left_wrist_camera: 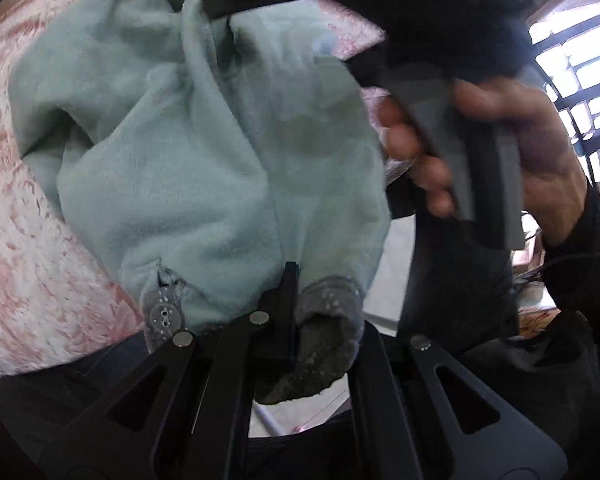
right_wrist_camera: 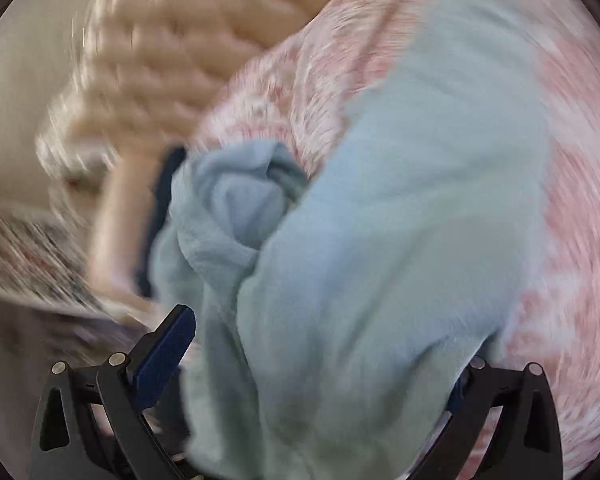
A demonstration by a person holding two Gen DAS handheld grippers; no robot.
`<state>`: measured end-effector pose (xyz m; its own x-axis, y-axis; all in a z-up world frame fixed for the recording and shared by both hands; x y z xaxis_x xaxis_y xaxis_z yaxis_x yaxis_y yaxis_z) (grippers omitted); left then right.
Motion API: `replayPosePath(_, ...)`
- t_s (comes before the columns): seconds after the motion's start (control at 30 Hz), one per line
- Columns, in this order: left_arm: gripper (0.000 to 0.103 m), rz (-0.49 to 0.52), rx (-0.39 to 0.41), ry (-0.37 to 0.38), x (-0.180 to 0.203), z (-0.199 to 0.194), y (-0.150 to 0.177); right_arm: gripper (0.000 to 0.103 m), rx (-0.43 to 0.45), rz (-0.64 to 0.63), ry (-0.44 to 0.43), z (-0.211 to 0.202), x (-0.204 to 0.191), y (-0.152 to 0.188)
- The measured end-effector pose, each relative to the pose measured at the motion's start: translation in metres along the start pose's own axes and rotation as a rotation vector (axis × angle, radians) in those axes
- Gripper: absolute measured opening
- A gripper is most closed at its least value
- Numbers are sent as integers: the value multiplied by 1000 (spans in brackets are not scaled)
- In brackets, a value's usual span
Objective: Fold clothes
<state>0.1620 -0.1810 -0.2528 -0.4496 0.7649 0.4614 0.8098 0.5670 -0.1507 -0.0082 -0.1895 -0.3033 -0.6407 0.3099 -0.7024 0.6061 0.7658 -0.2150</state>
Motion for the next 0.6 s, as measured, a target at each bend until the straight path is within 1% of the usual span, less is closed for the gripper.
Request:
replayPosePath(0.03,5,-14,20,5,-1,-4,0,98,-23,-44,48,6,-8,-4)
replayPosePath(0.07,6,-36,42,6,-4,-8,0,57,-47,-89,96,12,-15,-8)
replayPosePath(0.1,11,-71,66,5,-10,-14,1,24,-70,-133,144,18,-23,-12)
replayPosePath(0.13,22,-115,90,3,-18,-21,3,24,-89,-173,184,24,-30,-16)
replayPosePath(0.17,29,-156,121,11,-28,-30,6,24,-73,-175,153,19,-37,-17)
replayPosePath(0.2,45,-196,173,35,-38,-42,10,24,-55,-197,130,12,-46,-20)
replayPosePath(0.23,68,-239,236,66,-49,-56,14,24,-38,-219,107,5,-55,-24)
replayPosePath(0.27,78,-287,300,107,-60,-68,18,24,-20,-241,84,-2,-64,-27)
replayPosePath(0.3,92,-340,364,153,-71,-81,21,24,-2,-262,61,-9,-73,-31)
replayPosePath(0.33,98,-386,420,183,-81,-92,23,24,25,-279,43,-18,-83,-38)
replayPosePath(0.4,99,-451,521,208,-97,-112,26,24,93,-320,-8,-46,-104,-49)
replayPosePath(0.5,99,-503,610,269,-110,-130,19,24,210,-390,-103,-99,-138,-65)
replayPosePath(0.53,100,-507,637,302,-113,-133,13,24,245,-411,-135,-116,-148,-70)
replayPosePath(0.57,100,-508,665,359,-118,-137,6,24,244,-411,-174,-122,-151,-70)
replayPosePath(0.6,100,-517,684,442,-123,-140,-5,24,242,-410,-213,-129,-155,-69)
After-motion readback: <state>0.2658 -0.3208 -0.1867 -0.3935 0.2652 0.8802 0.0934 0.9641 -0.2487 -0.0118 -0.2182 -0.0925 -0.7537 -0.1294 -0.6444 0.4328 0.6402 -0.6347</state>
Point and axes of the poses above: each gripper's, at about its wrist camera, not at the fingertips, and z roughly the way its jaws point, x to its right, y to its underside, the point moved 2 cm from there along z, roughly the way its jaws point, and after that the axes turned 4 degrees about -z, right-handed, at the moved point
